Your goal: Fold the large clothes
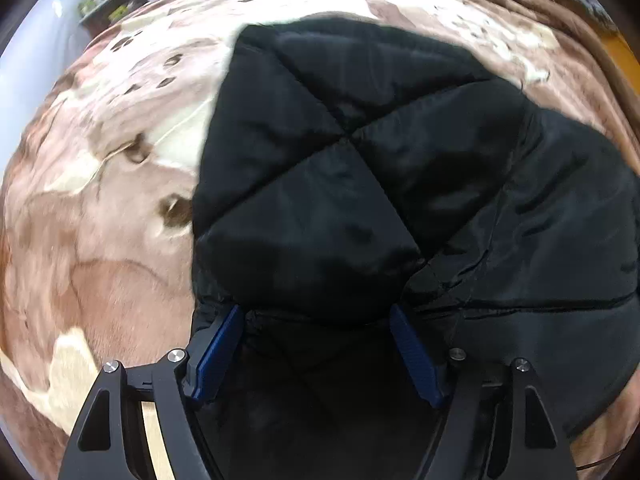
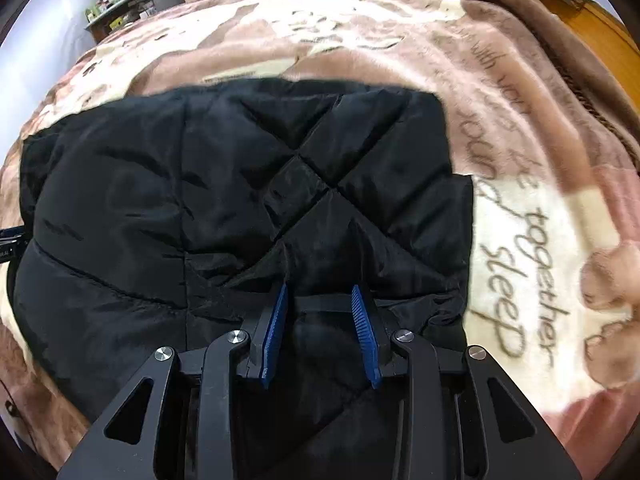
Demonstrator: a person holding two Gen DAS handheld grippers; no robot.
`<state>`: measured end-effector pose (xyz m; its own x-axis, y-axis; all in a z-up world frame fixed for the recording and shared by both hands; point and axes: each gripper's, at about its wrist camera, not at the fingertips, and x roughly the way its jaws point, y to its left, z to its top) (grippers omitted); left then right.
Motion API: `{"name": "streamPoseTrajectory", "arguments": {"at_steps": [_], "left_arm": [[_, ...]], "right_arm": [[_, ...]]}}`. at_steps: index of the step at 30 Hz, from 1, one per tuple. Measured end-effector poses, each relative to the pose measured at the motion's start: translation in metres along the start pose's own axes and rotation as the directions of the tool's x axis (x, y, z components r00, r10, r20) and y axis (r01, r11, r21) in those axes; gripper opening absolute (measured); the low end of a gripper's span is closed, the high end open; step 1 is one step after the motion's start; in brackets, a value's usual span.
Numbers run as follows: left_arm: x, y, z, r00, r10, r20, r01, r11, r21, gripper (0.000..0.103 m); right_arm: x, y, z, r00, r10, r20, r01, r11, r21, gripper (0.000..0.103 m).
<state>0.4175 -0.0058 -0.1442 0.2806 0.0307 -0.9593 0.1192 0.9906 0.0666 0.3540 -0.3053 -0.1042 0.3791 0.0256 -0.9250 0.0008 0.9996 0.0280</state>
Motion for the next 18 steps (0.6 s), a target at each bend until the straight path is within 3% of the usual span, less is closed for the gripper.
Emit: {"name": "streamPoseTrajectory", "arguments": {"at_steps": [4,11,18], "left_arm": [[0.018,0.005,0.005,0.999,-0.042,-0.031,0.040,0.998,-0.052,0.079],[0.025,0.002,0.007,0.999,-0.034,-0.034,0.032,0.998,-0.053,0.081],[-0.012,0.000,-0.001,1.000,0.001,0.027,0.000,1.000,-0.011,0.082]], "right_arm": [[0.018,-0.003,-0.001,0.999,0.030,-0.011,-0.030,0.999,0.017,0.034],[0.023,0.003,-0.003,1.000,0.018,-0.025,-0.018,1.000,0.008,0.034],[0.002,0.013,-0.003,1.000,-0.031,0.005,0.031,0.999,-0.010,0.035]]}}
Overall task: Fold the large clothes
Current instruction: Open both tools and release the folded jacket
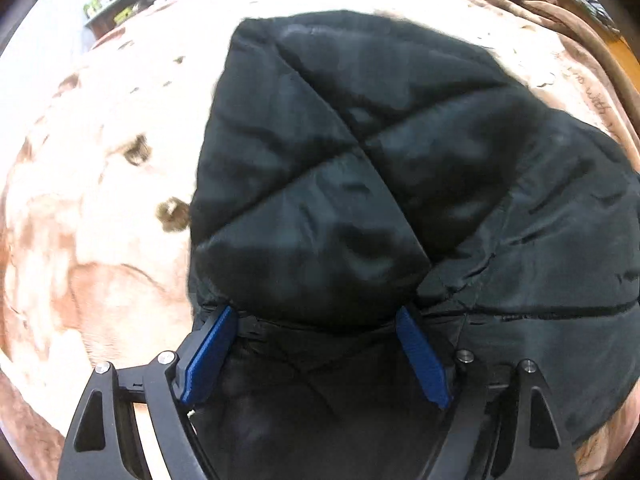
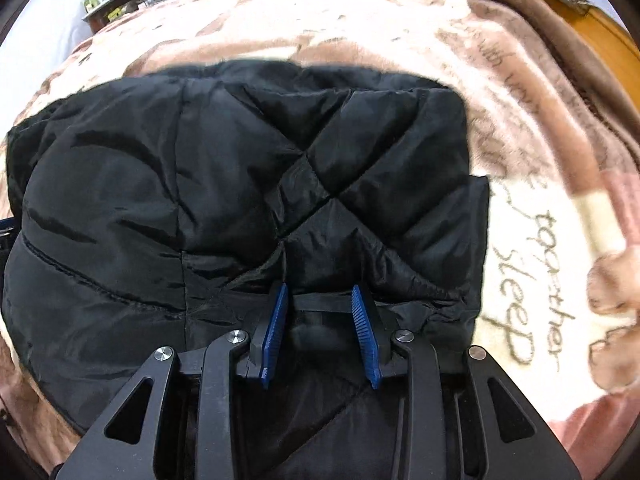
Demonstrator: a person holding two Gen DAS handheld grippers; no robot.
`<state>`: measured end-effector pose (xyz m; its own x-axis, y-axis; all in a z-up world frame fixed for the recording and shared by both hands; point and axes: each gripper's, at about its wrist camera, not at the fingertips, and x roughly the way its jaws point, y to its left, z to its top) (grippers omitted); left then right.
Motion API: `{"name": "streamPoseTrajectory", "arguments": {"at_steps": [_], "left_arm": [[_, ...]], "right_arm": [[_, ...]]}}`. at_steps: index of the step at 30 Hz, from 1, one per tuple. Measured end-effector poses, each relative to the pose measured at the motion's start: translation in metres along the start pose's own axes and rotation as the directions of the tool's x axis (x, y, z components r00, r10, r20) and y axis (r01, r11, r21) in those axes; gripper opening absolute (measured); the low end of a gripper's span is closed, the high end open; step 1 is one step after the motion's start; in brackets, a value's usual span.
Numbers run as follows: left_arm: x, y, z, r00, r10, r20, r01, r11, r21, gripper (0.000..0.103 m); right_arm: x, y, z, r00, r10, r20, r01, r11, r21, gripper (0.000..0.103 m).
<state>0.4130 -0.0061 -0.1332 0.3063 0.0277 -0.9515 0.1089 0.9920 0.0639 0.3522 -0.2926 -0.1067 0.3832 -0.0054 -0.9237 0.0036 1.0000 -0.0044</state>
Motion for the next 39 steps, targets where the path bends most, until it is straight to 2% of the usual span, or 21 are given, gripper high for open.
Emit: {"name": "streamPoseTrajectory", "arguments": {"at_steps": [2,4,6,9,16,19,22,26,28,30,35,39], "left_arm": [[-0.014,0.005,-0.001,0.999,-0.049,0.023,0.048,0.998,0.040,0.082],[-0.028,0.015,-0.003,0.995,-0.090,0.046,0.089,0.996,0.032,0.082],[-0.042,0.031,-0.006,0.985,-0.154,0.075,0.155,0.988,-0.007,0.082],[-0.054,0.053,-0.011,0.976,-0.197,0.093,0.202,0.979,-0.040,0.085],[-0.045,0.097,-0.023,0.971,-0.229,0.070,0.237,0.961,-0.143,0.087],[-0.037,0.098,-0.039,0.981,-0.182,0.059,0.188,0.977,-0.103,0.087],[-0.038,0.091,-0.044,0.983,-0.171,0.059,0.176,0.980,-0.090,0.087],[-0.054,0.079,-0.048,0.988,-0.068,0.136,0.077,0.995,-0.066,0.087],[-0.062,0.075,-0.053,0.985,-0.023,0.169,0.031,0.999,-0.041,0.087],[-0.064,0.072,-0.052,0.983,-0.024,0.180,0.028,0.999,-0.018,0.087],[-0.070,0.058,-0.057,0.976,0.043,0.215,-0.058,0.996,0.067,0.087],[-0.066,0.053,-0.058,0.970,0.068,0.233,-0.094,0.990,0.103,0.087]], "right_arm": [[-0.016,-0.006,-0.001,0.999,0.036,0.020,-0.036,0.999,0.036,0.037],[-0.034,-0.016,-0.003,0.993,0.099,0.064,-0.104,0.992,0.074,0.042],[-0.051,-0.029,-0.006,0.982,0.147,0.114,-0.160,0.980,0.114,0.055],[-0.066,-0.043,-0.012,0.977,0.160,0.142,-0.179,0.975,0.133,0.070],[-0.068,-0.069,-0.027,0.982,0.140,0.129,-0.159,0.974,0.158,0.072],[-0.068,-0.074,-0.031,0.983,0.136,0.127,-0.157,0.972,0.173,0.072],[-0.071,-0.081,-0.039,0.985,0.123,0.123,-0.144,0.973,0.183,0.073],[-0.078,-0.085,-0.043,0.981,0.131,0.146,-0.159,0.967,0.202,0.076],[-0.080,-0.086,-0.046,0.979,0.134,0.154,-0.164,0.966,0.199,0.076],[-0.080,-0.088,-0.048,0.980,0.128,0.154,-0.157,0.967,0.199,0.076],[-0.075,-0.092,-0.052,0.980,0.135,0.149,-0.162,0.968,0.190,0.077],[-0.063,-0.094,-0.053,0.977,0.180,0.118,-0.200,0.961,0.193,0.077]]}}
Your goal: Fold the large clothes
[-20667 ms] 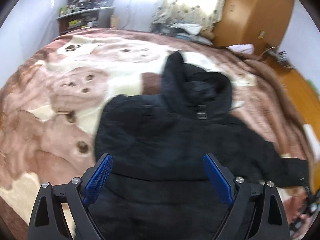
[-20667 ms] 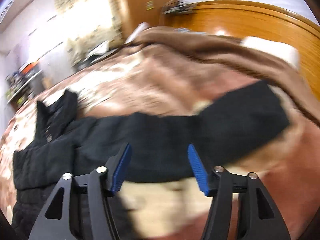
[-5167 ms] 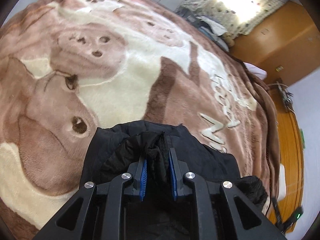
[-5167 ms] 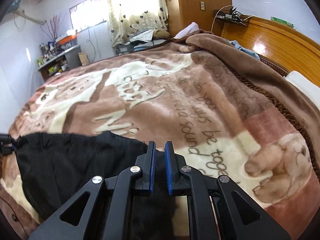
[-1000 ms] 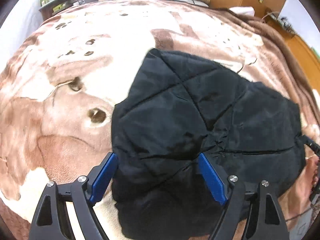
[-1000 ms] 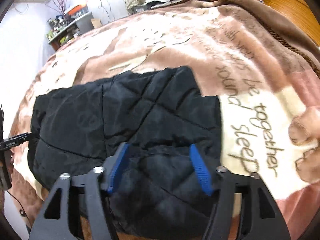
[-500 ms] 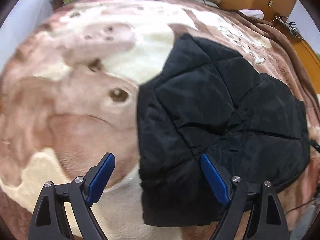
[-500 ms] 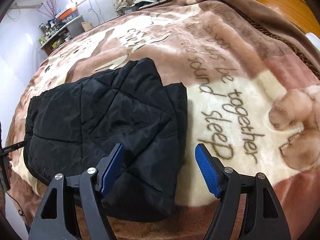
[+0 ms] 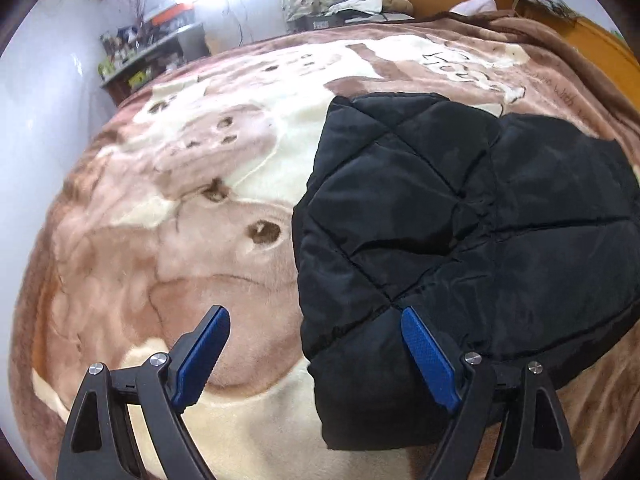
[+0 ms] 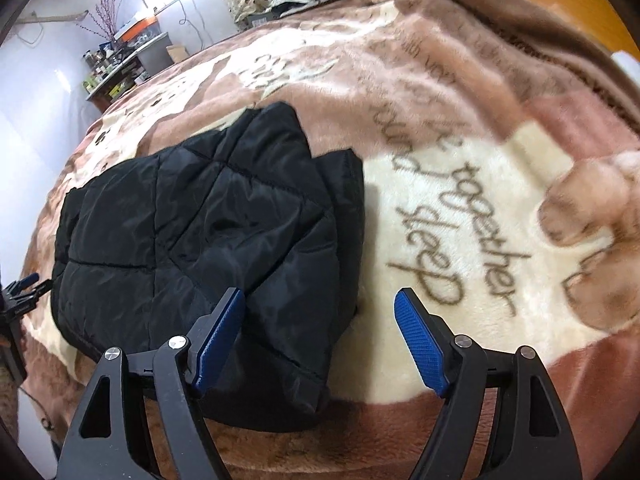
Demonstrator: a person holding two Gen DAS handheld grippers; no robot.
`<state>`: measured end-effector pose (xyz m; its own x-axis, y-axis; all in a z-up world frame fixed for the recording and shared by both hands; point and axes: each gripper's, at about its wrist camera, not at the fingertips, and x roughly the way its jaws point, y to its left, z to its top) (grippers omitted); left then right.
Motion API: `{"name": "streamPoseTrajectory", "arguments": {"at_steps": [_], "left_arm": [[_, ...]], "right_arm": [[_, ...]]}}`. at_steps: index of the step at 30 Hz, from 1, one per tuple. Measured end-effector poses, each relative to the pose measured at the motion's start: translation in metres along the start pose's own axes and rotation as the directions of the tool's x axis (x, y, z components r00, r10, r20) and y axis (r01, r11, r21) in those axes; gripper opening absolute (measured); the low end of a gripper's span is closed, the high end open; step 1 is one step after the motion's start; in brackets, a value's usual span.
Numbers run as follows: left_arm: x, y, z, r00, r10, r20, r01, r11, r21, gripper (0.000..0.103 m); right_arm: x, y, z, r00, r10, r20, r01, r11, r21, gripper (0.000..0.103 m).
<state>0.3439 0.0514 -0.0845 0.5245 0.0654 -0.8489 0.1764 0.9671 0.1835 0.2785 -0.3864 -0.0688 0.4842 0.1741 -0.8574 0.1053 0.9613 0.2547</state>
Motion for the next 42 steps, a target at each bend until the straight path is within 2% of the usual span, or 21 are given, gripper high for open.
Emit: {"name": "streamPoseTrajectory", "arguments": {"at_steps": [3,8,11,14,19,24,27,30,33,36,39,42], "left_arm": [[0.006,-0.004,-0.001,1.000,0.002,-0.006,-0.002,1.000,0.026,0.087],[0.011,-0.004,-0.002,1.000,0.002,0.004,-0.002,1.000,0.031,0.087],[0.013,-0.006,-0.002,1.000,0.008,0.014,-0.009,0.998,0.055,0.087],[0.016,-0.007,-0.003,1.000,0.000,0.012,-0.001,0.998,0.067,0.088],[0.025,0.001,-0.003,1.000,-0.026,-0.003,0.026,0.999,0.029,0.093],[0.031,0.001,-0.004,0.999,-0.035,-0.012,0.035,0.999,0.016,0.094],[0.033,0.000,-0.003,0.999,-0.032,-0.010,0.033,0.999,0.020,0.094],[0.037,-0.001,-0.003,0.999,-0.034,-0.012,0.034,0.999,0.027,0.094],[0.042,0.007,-0.002,0.996,-0.084,-0.034,0.084,0.996,-0.018,0.094],[0.055,0.029,-0.002,0.971,-0.222,-0.084,0.210,0.968,-0.136,0.095],[0.066,0.052,-0.006,0.934,-0.346,-0.094,0.312,0.913,-0.263,0.100],[0.083,0.070,-0.012,0.867,-0.487,-0.103,0.428,0.835,-0.344,0.100]], "right_arm": [[0.008,0.000,-0.001,1.000,0.023,-0.005,-0.023,1.000,-0.004,0.077],[0.017,0.007,-0.002,0.985,0.171,-0.018,-0.172,0.985,-0.014,0.078],[0.031,0.015,-0.003,0.980,0.186,-0.065,-0.189,0.981,-0.050,0.087],[0.046,0.012,0.002,0.975,0.203,-0.090,-0.206,0.978,-0.031,0.097],[0.068,0.010,0.008,0.964,0.226,-0.136,-0.229,0.973,-0.005,0.101],[0.092,0.006,0.015,0.930,0.282,-0.237,-0.283,0.959,0.032,0.102],[0.106,0.000,0.015,0.892,0.370,-0.262,-0.357,0.929,0.096,0.102],[0.110,0.003,0.015,0.882,0.398,-0.252,-0.390,0.917,0.083,0.102],[0.114,0.007,0.015,0.874,0.413,-0.256,-0.406,0.910,0.083,0.102],[0.114,0.007,0.014,0.874,0.408,-0.265,-0.400,0.913,0.085,0.101],[0.113,0.014,0.016,0.878,0.392,-0.275,-0.391,0.918,0.062,0.096],[0.113,0.017,0.016,0.878,0.388,-0.279,-0.387,0.920,0.060,0.096]]}}
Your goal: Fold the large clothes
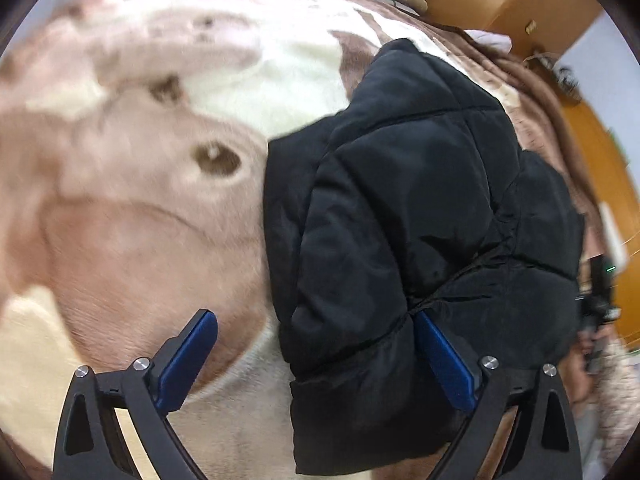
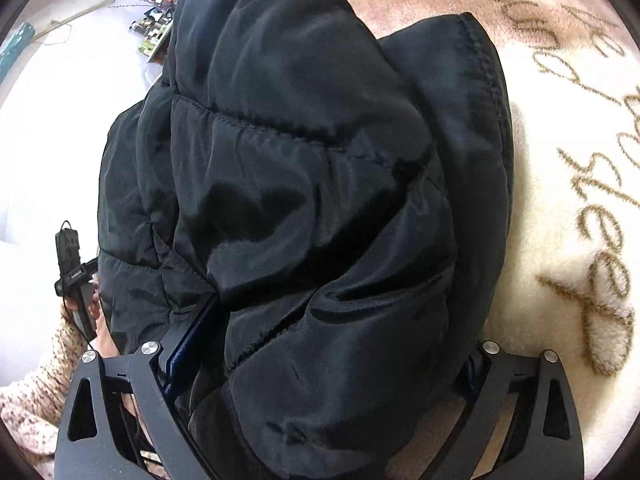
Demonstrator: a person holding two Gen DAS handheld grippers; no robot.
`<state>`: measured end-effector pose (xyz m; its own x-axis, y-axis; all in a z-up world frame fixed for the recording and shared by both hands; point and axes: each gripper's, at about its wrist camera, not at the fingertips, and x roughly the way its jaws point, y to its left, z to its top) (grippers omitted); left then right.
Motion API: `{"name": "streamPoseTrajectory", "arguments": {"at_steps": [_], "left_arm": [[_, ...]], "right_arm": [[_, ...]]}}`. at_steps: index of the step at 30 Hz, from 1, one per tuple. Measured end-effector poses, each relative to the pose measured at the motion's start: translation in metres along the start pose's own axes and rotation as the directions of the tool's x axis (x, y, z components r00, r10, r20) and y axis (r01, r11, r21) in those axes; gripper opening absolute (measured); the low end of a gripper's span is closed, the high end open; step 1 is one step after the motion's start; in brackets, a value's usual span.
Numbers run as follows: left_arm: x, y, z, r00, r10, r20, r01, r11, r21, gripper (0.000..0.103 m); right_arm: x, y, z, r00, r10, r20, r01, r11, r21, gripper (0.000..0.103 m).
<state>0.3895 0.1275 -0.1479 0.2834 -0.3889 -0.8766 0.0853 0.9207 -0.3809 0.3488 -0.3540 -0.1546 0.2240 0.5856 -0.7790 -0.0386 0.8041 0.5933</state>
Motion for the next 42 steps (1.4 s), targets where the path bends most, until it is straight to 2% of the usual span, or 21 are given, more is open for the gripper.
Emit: {"name": "streamPoseTrajectory", "arguments": {"at_steps": [2,4,9,13,21,28,32,34,36,38,42], "left_arm": [[0.003,0.013,0.002,0.997,-0.071,-0.016,0.070,0.996,-0.058,0.101],[0.008,0.023,0.005,0.986,-0.164,-0.030,0.161,0.984,-0.077,0.101],[0.035,0.041,0.018,0.959,-0.272,-0.081,0.255,0.950,-0.179,0.102],[0.057,0.034,0.029,0.936,-0.324,-0.140,0.303,0.941,-0.152,0.103],[0.079,0.021,0.041,0.913,-0.342,-0.221,0.322,0.939,-0.123,0.103],[0.087,0.002,0.045,0.916,-0.315,-0.250,0.301,0.949,-0.093,0.103],[0.090,-0.006,0.044,0.923,-0.292,-0.250,0.280,0.956,-0.084,0.103],[0.088,-0.008,0.043,0.926,-0.288,-0.244,0.276,0.958,-0.080,0.099],[0.084,-0.012,0.041,0.928,-0.287,-0.238,0.276,0.958,-0.077,0.088],[0.081,-0.019,0.039,0.933,-0.275,-0.234,0.266,0.961,-0.072,0.082],[0.076,-0.025,0.038,0.939,-0.262,-0.224,0.253,0.965,-0.072,0.069]], "right_arm": [[0.002,0.003,0.001,1.000,-0.011,0.001,0.011,1.000,0.002,0.096],[0.002,0.004,-0.001,1.000,-0.018,0.002,0.018,1.000,0.000,0.096],[-0.002,0.007,-0.002,1.000,-0.013,0.000,0.013,1.000,0.000,0.096],[-0.004,0.002,0.000,1.000,-0.006,-0.007,0.006,1.000,-0.002,0.096],[-0.002,-0.009,0.004,1.000,0.015,-0.009,-0.015,1.000,-0.005,0.096],[-0.001,-0.017,0.008,0.999,0.037,-0.017,-0.037,0.999,-0.005,0.096],[-0.003,-0.021,0.010,0.999,0.038,-0.015,-0.038,0.999,-0.008,0.096],[-0.004,-0.021,0.010,0.999,0.034,-0.007,-0.034,0.999,-0.007,0.096],[-0.003,-0.019,0.008,1.000,0.030,0.004,-0.030,1.000,-0.006,0.096],[-0.004,-0.017,0.006,1.000,0.024,0.015,-0.023,1.000,-0.004,0.095],[-0.006,-0.013,0.003,0.999,0.010,0.034,-0.010,1.000,-0.012,0.089]]}}
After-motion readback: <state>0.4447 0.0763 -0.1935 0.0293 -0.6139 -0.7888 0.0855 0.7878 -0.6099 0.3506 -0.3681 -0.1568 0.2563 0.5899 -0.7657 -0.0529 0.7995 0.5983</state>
